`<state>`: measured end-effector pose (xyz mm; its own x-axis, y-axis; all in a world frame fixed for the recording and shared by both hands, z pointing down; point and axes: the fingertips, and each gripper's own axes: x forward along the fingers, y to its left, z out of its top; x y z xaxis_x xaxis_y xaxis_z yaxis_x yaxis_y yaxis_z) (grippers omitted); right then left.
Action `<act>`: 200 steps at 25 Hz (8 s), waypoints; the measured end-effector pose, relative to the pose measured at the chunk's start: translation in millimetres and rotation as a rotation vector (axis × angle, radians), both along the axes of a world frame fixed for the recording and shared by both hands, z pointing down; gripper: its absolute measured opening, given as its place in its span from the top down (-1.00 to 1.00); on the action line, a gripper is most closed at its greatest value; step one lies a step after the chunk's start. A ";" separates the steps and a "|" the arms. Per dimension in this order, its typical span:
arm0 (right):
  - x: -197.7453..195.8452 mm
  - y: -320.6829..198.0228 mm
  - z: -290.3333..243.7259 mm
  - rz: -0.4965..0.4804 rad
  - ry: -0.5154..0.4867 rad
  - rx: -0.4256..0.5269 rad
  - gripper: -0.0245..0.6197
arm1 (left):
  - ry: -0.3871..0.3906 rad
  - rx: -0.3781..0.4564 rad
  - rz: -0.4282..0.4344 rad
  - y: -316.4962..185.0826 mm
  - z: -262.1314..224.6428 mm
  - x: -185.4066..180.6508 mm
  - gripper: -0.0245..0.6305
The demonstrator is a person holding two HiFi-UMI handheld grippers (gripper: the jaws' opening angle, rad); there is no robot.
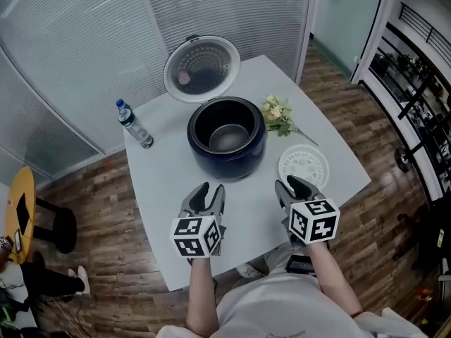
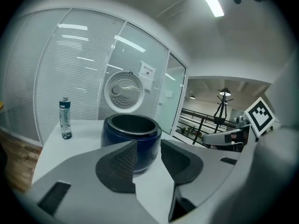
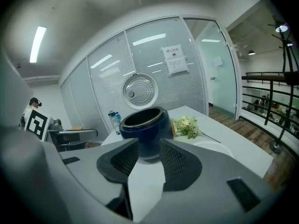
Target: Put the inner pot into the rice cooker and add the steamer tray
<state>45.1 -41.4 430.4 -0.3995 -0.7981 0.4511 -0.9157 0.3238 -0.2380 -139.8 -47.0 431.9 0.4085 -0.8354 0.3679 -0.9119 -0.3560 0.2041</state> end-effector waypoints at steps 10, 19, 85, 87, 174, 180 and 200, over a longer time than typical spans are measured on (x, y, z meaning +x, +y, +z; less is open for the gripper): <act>77.0 -8.9 51.4 0.115 0.022 -0.103 0.45 | 0.045 -0.120 0.118 -15.8 55.7 85.4 0.43; 157.3 -17.7 104.9 0.213 0.056 -0.215 0.45 | 0.066 -0.245 0.164 -36.0 113.0 145.6 0.43; 254.7 -117.8 123.6 0.201 -0.156 -0.299 0.65 | 0.267 -0.397 0.135 -116.5 135.1 253.5 0.64; 257.5 -122.0 109.8 0.205 -0.175 -0.272 0.66 | 0.265 -0.367 0.145 -118.8 119.8 256.3 0.64; -53.7 -239.8 24.4 -0.194 0.032 -0.107 0.61 | -0.072 -0.159 -0.116 -189.1 38.2 -42.3 0.48; -57.5 -242.8 27.7 -0.189 0.116 -0.075 0.57 | -0.080 -0.159 -0.088 -189.2 39.3 -41.4 0.40; -15.6 -168.4 -4.9 -0.147 0.049 0.033 0.40 | 0.045 0.069 -0.124 -150.0 -15.3 -21.9 0.18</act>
